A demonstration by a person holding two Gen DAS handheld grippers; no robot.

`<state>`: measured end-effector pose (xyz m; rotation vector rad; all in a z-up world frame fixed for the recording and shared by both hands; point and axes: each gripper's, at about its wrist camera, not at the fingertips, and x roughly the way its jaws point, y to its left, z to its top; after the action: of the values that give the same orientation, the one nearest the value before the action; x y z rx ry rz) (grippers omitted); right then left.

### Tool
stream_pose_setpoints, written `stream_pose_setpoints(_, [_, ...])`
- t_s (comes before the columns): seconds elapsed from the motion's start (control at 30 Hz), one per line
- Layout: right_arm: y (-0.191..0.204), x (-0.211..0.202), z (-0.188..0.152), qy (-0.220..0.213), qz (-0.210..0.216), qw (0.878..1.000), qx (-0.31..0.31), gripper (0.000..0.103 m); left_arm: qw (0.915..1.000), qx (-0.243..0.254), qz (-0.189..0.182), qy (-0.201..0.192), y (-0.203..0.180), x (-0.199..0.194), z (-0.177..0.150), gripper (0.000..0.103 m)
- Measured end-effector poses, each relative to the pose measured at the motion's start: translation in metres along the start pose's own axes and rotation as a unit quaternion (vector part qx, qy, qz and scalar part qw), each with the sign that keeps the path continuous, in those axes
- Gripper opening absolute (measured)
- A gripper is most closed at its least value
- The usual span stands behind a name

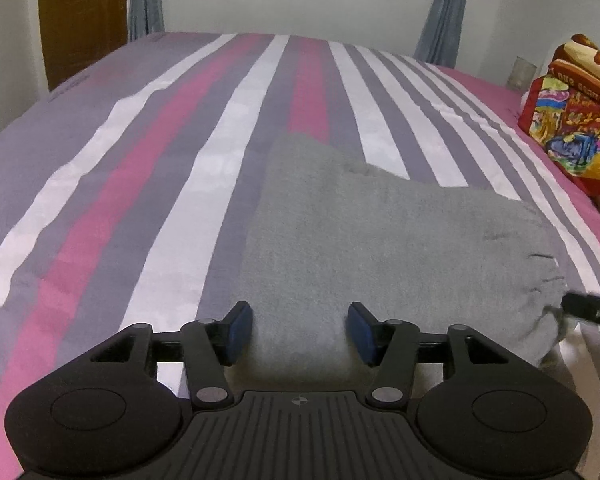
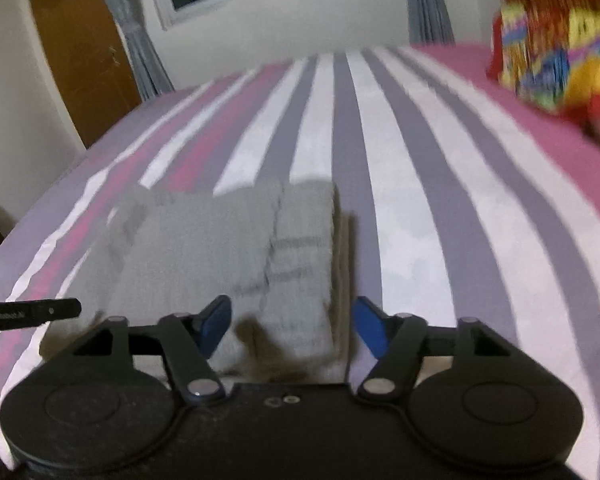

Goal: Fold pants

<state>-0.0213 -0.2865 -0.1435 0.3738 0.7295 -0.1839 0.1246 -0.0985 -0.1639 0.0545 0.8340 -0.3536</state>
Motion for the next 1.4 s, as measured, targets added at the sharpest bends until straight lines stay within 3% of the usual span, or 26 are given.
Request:
stream_pose_setpoints(0.07, [0.007,-0.003,0.005,-0.015,0.003,1.000,-0.019,0.044,1.0000,-0.004,0.004,0.001,0.001,0.002,0.002,0.054])
stream_pose_setpoints(0.27, [0.015,0.011,-0.007,0.014,0.002,0.998,-0.053,0.041,0.9997,0.007,0.021,0.005,0.002,0.005,-0.004,0.054])
stream_pose_setpoints(0.37, [0.010,0.007,-0.005,0.010,0.011,0.999,-0.042,0.045,0.9998,0.001,0.020,0.005,0.009,0.002,0.001,0.054])
stream_pose_setpoints(0.47, [0.004,0.006,0.002,0.011,0.011,0.999,-0.033,0.064,0.9997,0.001,0.021,0.009,0.016,0.004,0.008,0.066])
stream_pose_setpoints(0.6, [-0.005,0.010,0.003,0.026,0.012,0.999,-0.031,0.065,0.9996,0.003,0.021,0.016,0.022,0.010,0.013,0.068])
stream_pose_setpoints(0.7, [-0.017,0.020,0.001,0.048,0.031,0.998,0.009,0.065,0.9995,0.002,0.012,0.031,0.024,0.019,0.014,0.068])
stream_pose_setpoints(0.97, [-0.041,0.043,-0.003,0.107,0.088,0.985,0.099,0.076,0.9961,-0.015,-0.050,0.072,0.035,0.044,0.011,0.068])
stream_pose_setpoints(1.07, [-0.051,0.050,-0.004,0.122,0.107,0.978,0.129,0.081,0.9912,-0.042,-0.087,0.090,0.045,0.054,0.012,0.068])
stream_pose_setpoints(1.13, [-0.058,0.056,-0.005,0.131,0.124,0.973,0.147,0.082,0.9880,-0.050,-0.110,0.096,0.050,0.060,0.012,0.063])
stream_pose_setpoints(1.27, [-0.079,0.070,-0.010,0.146,0.179,0.955,0.187,0.080,0.9794,-0.066,-0.157,0.108,0.059,0.073,0.013,0.060])
stream_pose_setpoints(1.4, [-0.094,0.086,-0.015,0.145,0.243,0.931,0.230,0.072,0.9708,-0.085,-0.193,0.114,0.063,0.085,0.014,0.056])
